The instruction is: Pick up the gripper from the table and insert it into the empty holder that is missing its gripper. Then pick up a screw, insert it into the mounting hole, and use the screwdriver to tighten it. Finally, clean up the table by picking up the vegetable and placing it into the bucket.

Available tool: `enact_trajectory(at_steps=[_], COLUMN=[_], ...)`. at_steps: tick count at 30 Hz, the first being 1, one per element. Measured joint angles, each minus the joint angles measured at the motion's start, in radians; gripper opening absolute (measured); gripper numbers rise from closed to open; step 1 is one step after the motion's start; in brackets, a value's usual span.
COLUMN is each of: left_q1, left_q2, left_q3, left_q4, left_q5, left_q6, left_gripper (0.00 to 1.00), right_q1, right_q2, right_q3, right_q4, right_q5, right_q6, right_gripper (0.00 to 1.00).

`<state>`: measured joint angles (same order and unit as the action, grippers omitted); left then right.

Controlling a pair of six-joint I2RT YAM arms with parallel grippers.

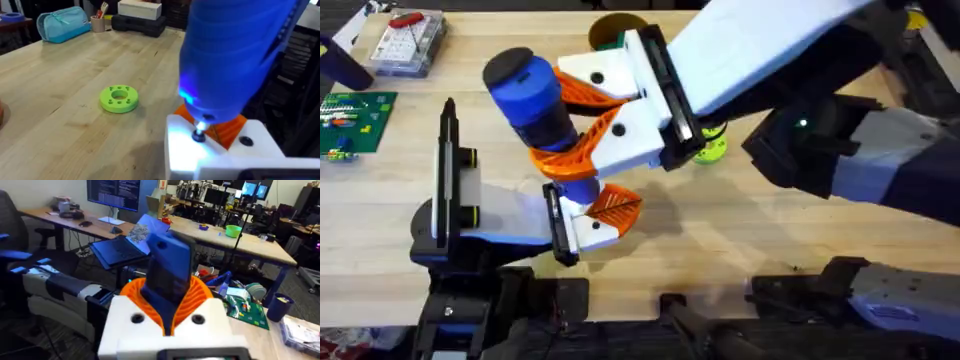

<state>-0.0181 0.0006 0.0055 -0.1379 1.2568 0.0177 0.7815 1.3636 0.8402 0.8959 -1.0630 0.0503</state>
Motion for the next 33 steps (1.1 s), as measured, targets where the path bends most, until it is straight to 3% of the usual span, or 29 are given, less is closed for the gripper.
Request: enact_trajectory(at_steps=[33], left_q1=[0.0], left_q2=[0.0], left_q3=[0.0], left_q4=[0.0], left_q5=[0.0], left_q6=[0.0], left_gripper=[0.015], right_q1=[0.0], right_q2=[0.0], right_q3=[-0.002], right_q4=[-0.007], right_q5=[0.016], right_q6=[0.014], right_gripper=[0.048])
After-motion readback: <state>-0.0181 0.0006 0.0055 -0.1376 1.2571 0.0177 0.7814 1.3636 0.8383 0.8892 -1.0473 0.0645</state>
